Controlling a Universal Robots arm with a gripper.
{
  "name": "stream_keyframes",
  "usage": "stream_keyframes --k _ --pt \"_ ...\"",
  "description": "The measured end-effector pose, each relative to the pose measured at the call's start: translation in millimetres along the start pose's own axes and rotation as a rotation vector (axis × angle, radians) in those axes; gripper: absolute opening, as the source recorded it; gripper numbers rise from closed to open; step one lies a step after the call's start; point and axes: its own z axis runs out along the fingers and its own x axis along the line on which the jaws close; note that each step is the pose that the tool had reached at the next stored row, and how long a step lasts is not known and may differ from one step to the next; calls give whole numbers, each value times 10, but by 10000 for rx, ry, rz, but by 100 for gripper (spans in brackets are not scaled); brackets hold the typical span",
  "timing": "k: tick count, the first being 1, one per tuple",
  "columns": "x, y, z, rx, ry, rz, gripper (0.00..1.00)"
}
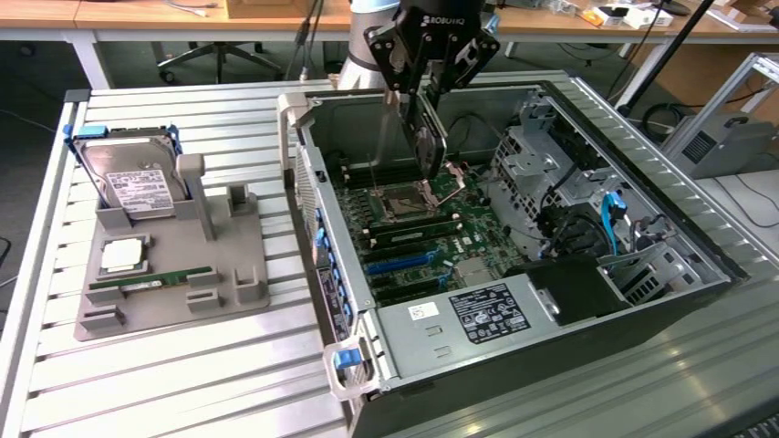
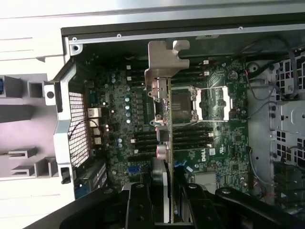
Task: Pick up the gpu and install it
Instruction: 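Pick up the gpu and move the gpu toward the slot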
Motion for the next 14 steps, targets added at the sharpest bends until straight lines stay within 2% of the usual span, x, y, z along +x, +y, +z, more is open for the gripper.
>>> stream_keyframes --k 14 --pt "-41 4 101 6 0 0 30"
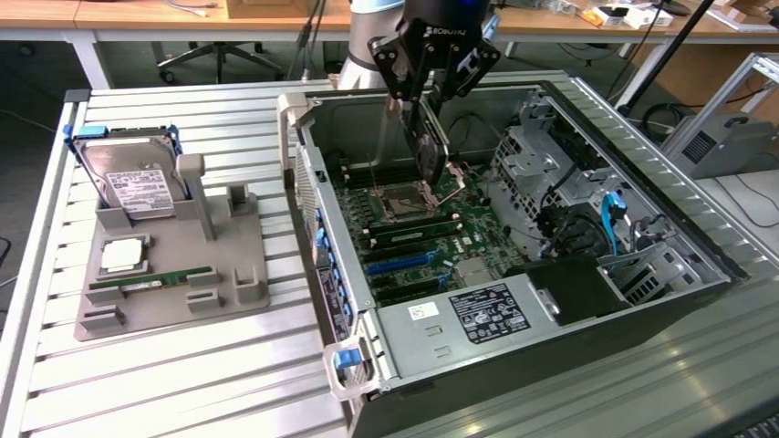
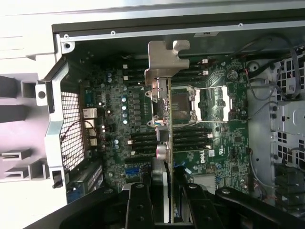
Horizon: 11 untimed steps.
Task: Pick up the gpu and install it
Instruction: 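Pick up the gpu and move the gpu toward the slot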
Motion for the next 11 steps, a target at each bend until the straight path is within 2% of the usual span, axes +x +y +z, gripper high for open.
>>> stream_keyframes --k 11 --pt "-5 1 71 -1 -1 0 30"
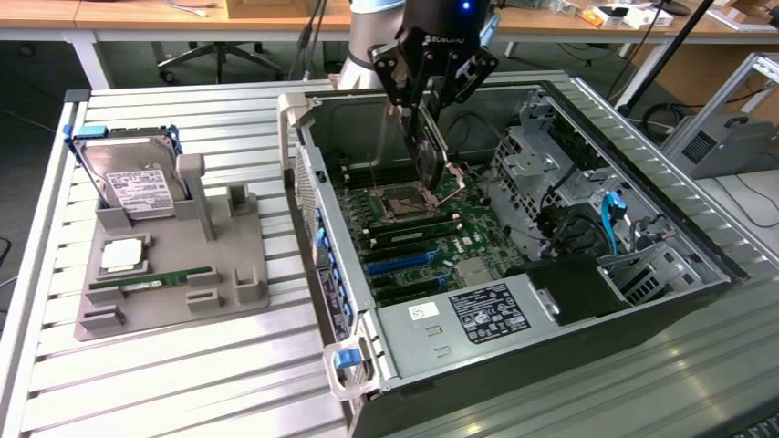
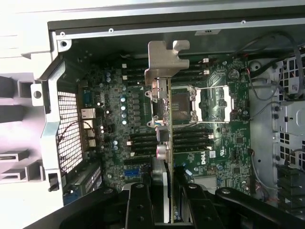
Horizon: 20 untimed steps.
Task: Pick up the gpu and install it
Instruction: 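Pick up the gpu and move the gpu toward the slot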
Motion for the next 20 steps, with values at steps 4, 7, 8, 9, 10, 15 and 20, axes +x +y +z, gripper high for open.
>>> stream_keyframes --k 4,7,8,9,10,15,20 --pt "-5 0 26 1 0 -1 30" --pt "-8 1 52 1 0 -1 30" --pt "-10 1 62 1 0 0 30" --pt "-11 1 69 1 0 0 30" --pt "-14 1 81 1 0 -1 30" --pt "-24 2 124 4 0 -2 30" --pt "-57 5 202 39 -3 -1 30"
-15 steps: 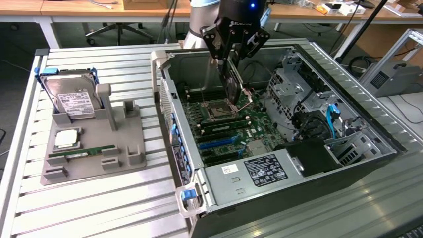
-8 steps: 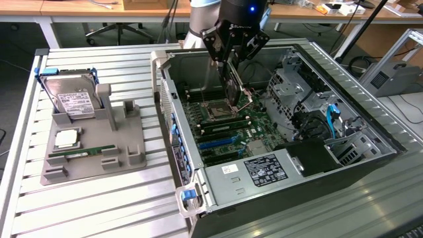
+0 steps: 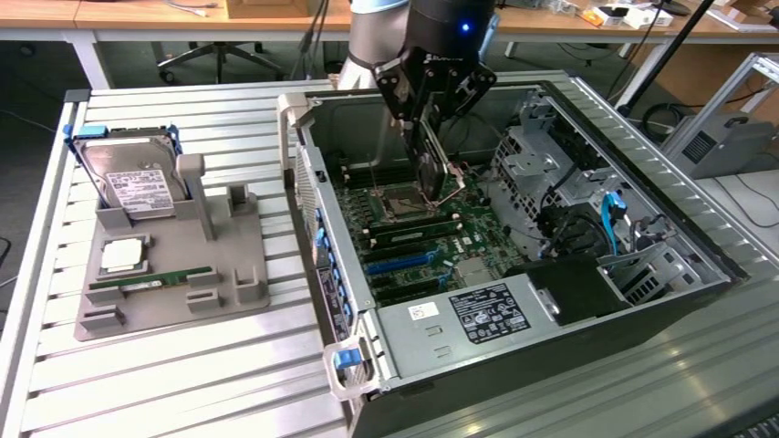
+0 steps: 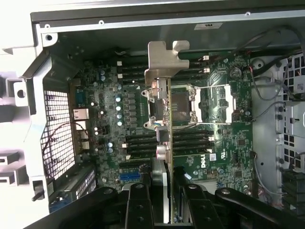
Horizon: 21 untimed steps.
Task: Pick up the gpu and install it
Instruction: 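Pick up the gpu and move the gpu toward the slot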
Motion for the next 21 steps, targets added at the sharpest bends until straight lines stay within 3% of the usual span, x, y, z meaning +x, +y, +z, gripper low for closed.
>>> stream_keyframes --k 11,21 --pt "-84 8 173 41 -2 -2 30" --pt "-316 26 228 51 -3 -1 30"
